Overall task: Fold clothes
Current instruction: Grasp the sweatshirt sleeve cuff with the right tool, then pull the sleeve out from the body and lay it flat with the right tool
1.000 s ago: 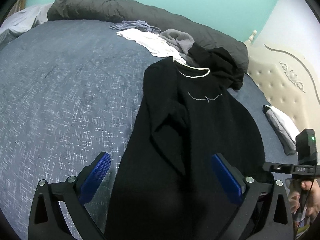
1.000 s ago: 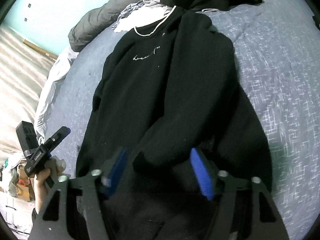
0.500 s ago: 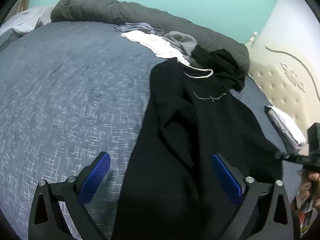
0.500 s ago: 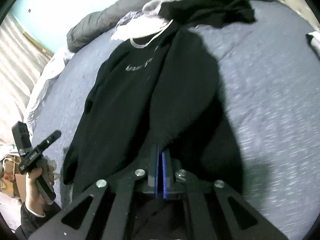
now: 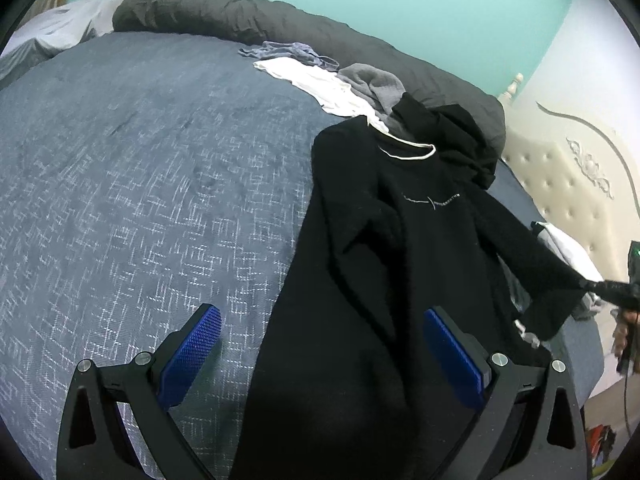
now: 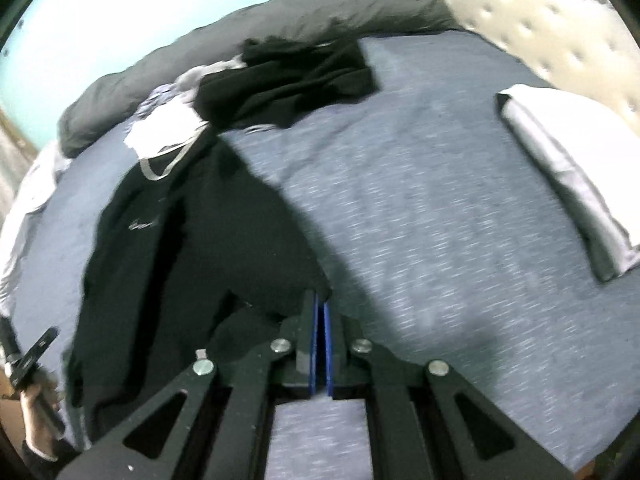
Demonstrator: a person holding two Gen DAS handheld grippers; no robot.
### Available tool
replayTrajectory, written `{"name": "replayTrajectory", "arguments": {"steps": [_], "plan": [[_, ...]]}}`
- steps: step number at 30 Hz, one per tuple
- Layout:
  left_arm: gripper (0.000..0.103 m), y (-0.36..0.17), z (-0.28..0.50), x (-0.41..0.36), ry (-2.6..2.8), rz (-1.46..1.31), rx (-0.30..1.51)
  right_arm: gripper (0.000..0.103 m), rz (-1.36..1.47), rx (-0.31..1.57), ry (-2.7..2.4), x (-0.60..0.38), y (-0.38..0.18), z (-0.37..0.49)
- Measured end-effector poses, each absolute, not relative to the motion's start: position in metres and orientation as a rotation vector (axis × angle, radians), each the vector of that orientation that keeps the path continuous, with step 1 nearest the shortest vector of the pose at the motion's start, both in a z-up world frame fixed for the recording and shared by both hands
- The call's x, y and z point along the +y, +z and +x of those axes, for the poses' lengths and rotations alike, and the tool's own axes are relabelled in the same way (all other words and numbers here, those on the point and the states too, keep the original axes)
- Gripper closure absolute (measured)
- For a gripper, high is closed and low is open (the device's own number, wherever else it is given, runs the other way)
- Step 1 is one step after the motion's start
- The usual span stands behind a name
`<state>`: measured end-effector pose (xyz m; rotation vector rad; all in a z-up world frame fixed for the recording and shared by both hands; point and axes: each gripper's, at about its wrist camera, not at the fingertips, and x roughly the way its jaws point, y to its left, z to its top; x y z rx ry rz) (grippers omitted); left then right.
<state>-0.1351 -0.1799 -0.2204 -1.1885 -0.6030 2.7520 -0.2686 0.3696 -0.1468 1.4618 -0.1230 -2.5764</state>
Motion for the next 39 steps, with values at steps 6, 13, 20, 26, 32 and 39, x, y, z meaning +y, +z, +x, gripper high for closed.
{"name": "replayTrajectory", "arguments": {"steps": [6,13,20,26,32,39], "plan": [[0.0,-0.221,-0.14,-0.177,2.739,-1.188,-0.61,0.099,1.615,-0.14,-2.648,0.392,-0.166,-0.284],[0.0,-0.218,-0.143,-0.171,2.731,-1.176,-0.593,0.058,1.532,-0.082,-2.556,0.359,-0.164,-0.263],[0.0,-0.217,-0.14,-0.174,2.742,-1.174,-0.593,0.045,1.635,0.032,-2.305,0.296,-0.212,-0.264],[0.0,-0.218,-0.14,-0.182,2.745,-1.169,-0.629,0.044,1.734,0.241,-2.221,0.263,-0.254,-0.266],[0.0,-0.219,-0.143,-0.184,2.748,-1.162,-0.647,0.062,1.763,0.252,-2.212,0.269,-0.268,-0.264],[0.0,-0.218,-0.144,-0.182,2.753,-1.148,-0.653,0.095,1.646,0.244,-2.299,0.291,-0.24,-0.26]]}}
